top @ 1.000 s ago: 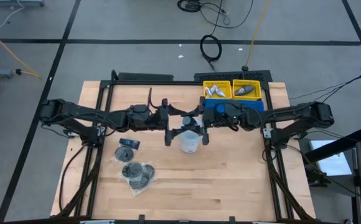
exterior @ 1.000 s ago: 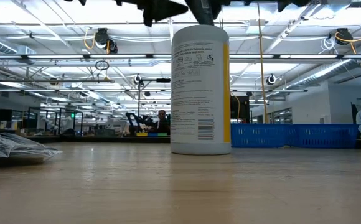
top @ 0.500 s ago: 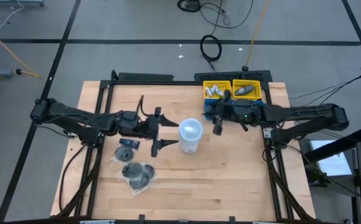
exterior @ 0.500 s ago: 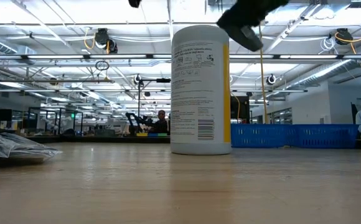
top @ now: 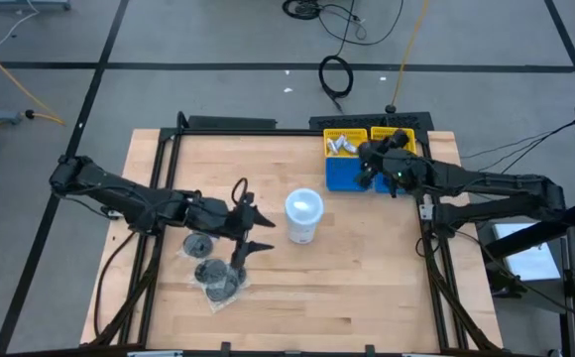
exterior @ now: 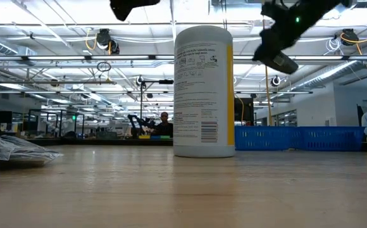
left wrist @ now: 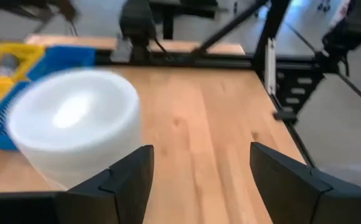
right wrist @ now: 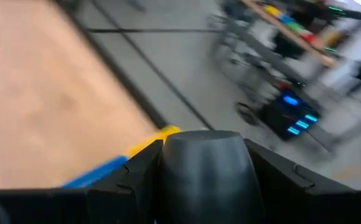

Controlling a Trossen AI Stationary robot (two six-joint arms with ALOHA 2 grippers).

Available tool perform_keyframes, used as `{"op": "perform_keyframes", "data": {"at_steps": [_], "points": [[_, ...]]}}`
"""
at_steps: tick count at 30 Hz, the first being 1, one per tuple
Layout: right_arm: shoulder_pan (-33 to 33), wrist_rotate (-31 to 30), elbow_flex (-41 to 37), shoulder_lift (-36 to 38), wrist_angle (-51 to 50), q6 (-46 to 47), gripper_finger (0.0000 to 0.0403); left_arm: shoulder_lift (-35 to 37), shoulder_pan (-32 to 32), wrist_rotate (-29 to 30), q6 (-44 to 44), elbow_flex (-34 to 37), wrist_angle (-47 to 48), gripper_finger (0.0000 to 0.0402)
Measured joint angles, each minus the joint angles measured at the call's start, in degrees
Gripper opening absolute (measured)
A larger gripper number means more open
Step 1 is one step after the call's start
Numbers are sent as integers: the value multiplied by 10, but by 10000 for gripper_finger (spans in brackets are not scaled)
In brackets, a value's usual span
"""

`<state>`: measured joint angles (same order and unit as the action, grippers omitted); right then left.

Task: Pick & Place Travel size toiletries
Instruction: Put the black deodorant into the right yellow bin

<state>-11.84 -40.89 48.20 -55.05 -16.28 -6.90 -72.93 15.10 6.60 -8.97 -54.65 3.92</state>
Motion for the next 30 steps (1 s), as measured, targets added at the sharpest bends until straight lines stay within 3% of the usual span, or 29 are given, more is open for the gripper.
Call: {"op": "perform_keyframes", "data": {"at_steps": [4,16,23,30], "points": [[-58,-45,-64,3,77,-22,186,-1,15,6,-20,0,27,247],[-226,-42,-236,-1,367,-63,186,-1,38,30,-35,0,60,241],[-288,-26,-269,-16,447,-105,186,-1,38,61,-47,0,71,241],[-340,7,-269,-82,510,-126,186,-1,38,70,-48,0,70,241]]}}
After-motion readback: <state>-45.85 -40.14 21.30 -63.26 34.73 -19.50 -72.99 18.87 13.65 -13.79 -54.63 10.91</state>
